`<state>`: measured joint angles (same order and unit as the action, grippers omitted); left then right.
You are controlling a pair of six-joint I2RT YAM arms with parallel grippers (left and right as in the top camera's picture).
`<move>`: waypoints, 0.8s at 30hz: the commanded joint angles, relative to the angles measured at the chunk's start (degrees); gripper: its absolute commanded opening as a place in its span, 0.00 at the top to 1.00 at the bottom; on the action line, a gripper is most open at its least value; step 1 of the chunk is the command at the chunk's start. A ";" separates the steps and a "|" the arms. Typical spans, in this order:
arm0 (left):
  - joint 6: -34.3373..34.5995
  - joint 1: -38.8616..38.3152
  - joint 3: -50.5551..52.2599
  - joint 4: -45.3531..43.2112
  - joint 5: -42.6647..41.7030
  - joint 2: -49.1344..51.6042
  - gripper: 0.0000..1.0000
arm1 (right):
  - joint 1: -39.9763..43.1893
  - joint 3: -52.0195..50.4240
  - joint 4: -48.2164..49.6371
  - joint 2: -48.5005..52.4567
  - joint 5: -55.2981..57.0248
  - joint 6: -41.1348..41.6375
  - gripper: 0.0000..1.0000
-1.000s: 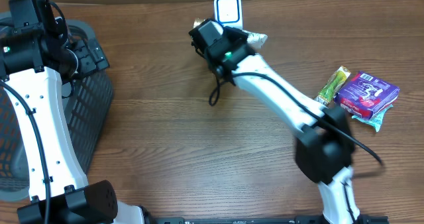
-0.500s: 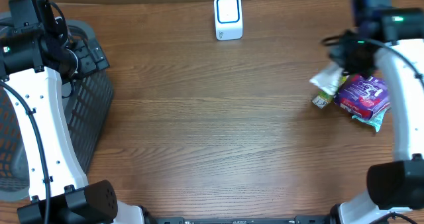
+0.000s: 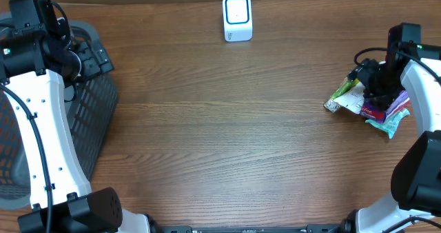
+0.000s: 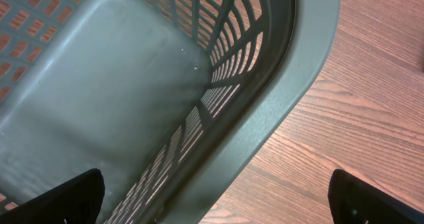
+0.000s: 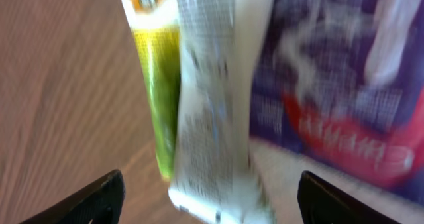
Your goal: Scan the item barcode
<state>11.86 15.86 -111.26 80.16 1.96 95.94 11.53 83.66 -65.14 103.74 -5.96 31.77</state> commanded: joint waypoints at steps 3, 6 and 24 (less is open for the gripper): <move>0.59 0.24 -0.44 -0.02 -0.26 0.17 0.00 | -0.02 9.66 -8.57 -6.38 -9.40 -7.08 0.03; 0.59 0.24 -0.44 -0.02 -0.26 0.17 0.00 | -1.18 18.36 -16.65 -12.11 -11.32 -8.04 0.00; 0.59 0.24 -0.44 0.00 -0.26 0.17 0.00 | -4.76 28.96 -31.91 -42.51 -6.75 -8.04 0.00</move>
<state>11.86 15.86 -111.26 80.18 1.98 95.94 6.98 112.22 -94.28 62.67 -16.88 24.14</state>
